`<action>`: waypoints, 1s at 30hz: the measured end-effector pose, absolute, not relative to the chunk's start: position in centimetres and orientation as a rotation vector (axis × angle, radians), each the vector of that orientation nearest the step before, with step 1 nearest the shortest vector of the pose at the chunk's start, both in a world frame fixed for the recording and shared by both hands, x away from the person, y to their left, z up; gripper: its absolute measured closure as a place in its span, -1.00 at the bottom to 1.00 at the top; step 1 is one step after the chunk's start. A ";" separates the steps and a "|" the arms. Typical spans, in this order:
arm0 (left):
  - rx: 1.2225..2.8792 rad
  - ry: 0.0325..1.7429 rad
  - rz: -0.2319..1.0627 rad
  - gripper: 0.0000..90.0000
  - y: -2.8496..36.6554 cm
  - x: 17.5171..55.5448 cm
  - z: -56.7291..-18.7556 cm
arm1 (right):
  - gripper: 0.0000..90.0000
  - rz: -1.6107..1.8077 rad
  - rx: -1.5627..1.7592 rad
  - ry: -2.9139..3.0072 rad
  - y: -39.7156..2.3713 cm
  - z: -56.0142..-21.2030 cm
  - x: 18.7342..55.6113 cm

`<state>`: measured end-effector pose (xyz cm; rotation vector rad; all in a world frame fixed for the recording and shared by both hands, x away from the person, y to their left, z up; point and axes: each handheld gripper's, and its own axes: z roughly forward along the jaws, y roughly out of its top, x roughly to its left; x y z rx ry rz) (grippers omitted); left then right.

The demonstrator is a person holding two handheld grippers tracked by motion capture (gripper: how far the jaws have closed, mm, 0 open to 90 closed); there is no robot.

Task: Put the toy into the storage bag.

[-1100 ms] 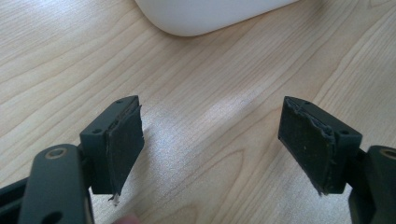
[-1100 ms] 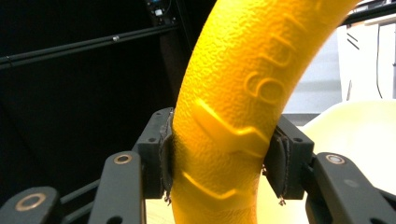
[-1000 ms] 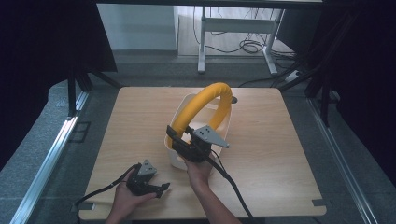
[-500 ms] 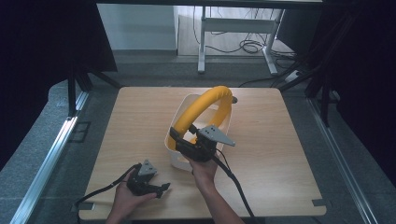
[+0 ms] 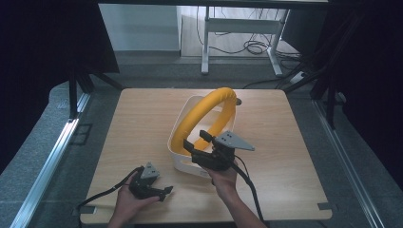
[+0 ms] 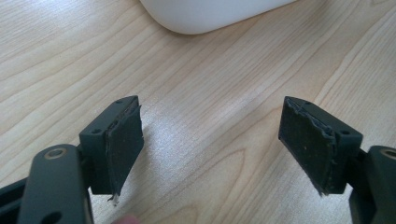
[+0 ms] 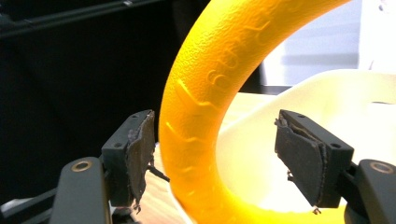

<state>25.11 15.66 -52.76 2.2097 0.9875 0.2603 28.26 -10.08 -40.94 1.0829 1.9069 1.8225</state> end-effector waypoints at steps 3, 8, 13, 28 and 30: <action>2.210 0.990 0.263 -0.51 15.7 25.1 -52.8 | -0.34 1.858 1.063 1.921 -11.4 -40.9 28.1; 2.210 0.991 0.264 -0.51 15.6 25.1 -52.8 | -0.32 1.844 1.014 1.904 -13.3 -40.7 27.7; 2.210 0.991 0.270 -0.51 15.7 25.1 -52.7 | -0.27 1.801 0.964 1.884 -15.3 -41.0 27.3; 2.215 0.997 0.274 -0.52 15.5 25.1 -52.9 | -0.18 1.646 0.932 1.936 -23.9 -44.6 28.3; 2.214 0.993 0.278 -0.52 15.6 25.1 -52.9 | -0.18 1.620 0.934 1.965 -24.9 -45.5 28.5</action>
